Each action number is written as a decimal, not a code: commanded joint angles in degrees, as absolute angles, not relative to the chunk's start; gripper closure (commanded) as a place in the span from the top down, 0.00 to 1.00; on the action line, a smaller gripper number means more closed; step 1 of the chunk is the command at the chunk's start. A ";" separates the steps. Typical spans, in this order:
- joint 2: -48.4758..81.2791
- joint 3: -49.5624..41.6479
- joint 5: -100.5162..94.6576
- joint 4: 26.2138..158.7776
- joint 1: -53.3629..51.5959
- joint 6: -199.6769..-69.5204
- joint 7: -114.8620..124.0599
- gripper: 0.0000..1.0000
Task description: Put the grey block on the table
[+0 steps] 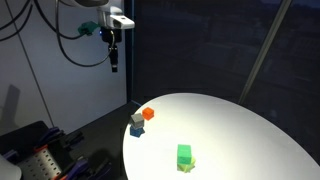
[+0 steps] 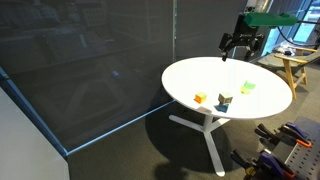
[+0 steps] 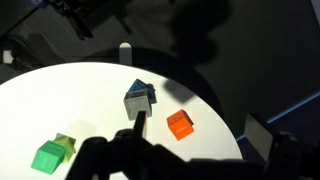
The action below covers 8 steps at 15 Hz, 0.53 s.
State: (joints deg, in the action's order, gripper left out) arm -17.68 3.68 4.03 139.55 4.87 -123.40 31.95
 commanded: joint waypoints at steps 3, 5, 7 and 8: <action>-10.68 2.90 -1.40 133.74 5.28 -124.46 29.64 1.00; -9.06 2.59 -2.65 132.54 4.99 -124.78 29.50 1.00; -8.11 2.23 -2.71 131.78 4.73 -124.83 29.09 1.00; -8.13 1.93 -1.93 131.67 4.63 -124.59 28.59 1.00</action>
State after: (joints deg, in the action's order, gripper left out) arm -9.60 3.02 -1.89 133.89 5.05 -124.99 30.57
